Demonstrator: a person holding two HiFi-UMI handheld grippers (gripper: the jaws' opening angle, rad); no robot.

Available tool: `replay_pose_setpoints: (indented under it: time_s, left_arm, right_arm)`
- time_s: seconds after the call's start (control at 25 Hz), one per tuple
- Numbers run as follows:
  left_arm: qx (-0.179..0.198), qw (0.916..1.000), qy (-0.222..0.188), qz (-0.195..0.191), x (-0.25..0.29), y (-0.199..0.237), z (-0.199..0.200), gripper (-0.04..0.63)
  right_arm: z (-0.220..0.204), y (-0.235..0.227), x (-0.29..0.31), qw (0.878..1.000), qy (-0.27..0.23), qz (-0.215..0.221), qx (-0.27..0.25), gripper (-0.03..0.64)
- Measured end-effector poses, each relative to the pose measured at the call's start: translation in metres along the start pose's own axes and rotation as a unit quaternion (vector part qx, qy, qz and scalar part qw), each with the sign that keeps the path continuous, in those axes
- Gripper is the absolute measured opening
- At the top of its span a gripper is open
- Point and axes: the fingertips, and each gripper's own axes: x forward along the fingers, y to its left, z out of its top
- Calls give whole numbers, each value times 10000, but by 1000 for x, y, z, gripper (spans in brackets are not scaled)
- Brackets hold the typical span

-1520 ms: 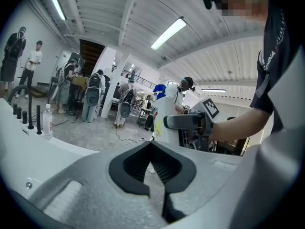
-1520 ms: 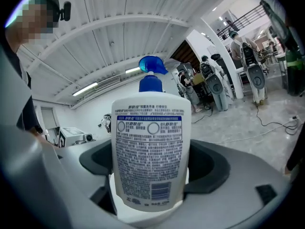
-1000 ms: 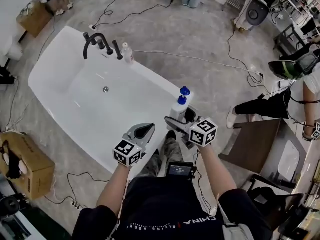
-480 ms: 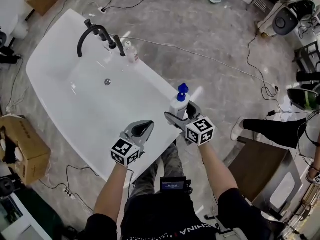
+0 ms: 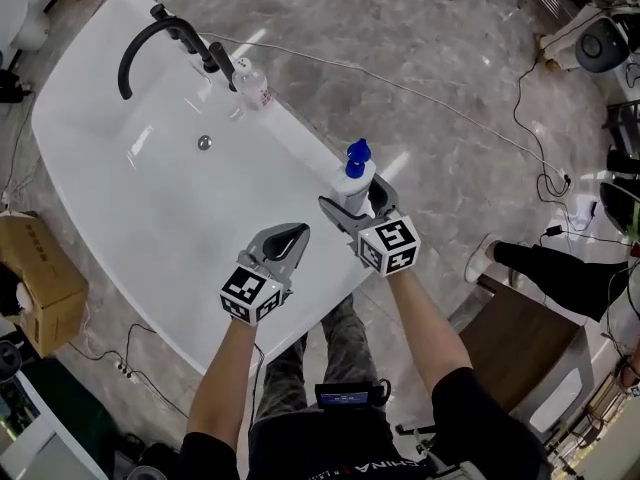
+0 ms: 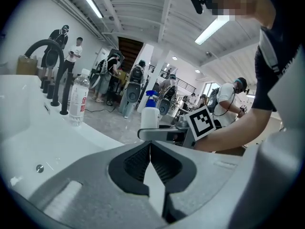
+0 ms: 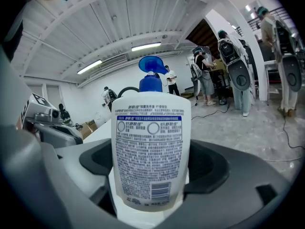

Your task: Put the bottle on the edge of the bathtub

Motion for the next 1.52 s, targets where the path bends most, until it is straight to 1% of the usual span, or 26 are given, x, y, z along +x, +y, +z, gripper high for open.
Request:
replay_pose_setpoints:
  time_s: [0.24, 0.48, 0.64, 0.92, 1.08, 1.2, 1.52]
  left_arm:
    - [-98, 9997, -56, 215, 16, 28, -13, 9]
    - [-97, 9993, -145, 343, 23, 42, -14, 9]
    - [-108, 9990, -122, 422, 22, 47, -20, 9]
    - [-131, 9984, -24, 551, 19, 51, -38, 9]
    - [-107, 9983, 4, 567, 18, 50, -40, 9]
    - [-92, 9984, -18, 561, 18, 46, -38, 9]
    - [-102, 9984, -3, 562, 16, 44, -42, 9]
  right_arm:
    - [-11, -17, 37, 9994, -75, -51, -343, 448]
    - [-12, -29, 64, 9980, -224, -62, -582, 448]
    - [-12, -27, 75, 9969, -320, -30, -720, 448]
    - [-14, -24, 77, 9939, -473, 6, -999, 448]
    - [-18, -23, 69, 9927, -500, -11, -1095, 448]
    - [-22, -22, 62, 9917, -480, -15, -1195, 448]
    - [-31, -22, 51, 9912, -381, -84, -1264, 448]
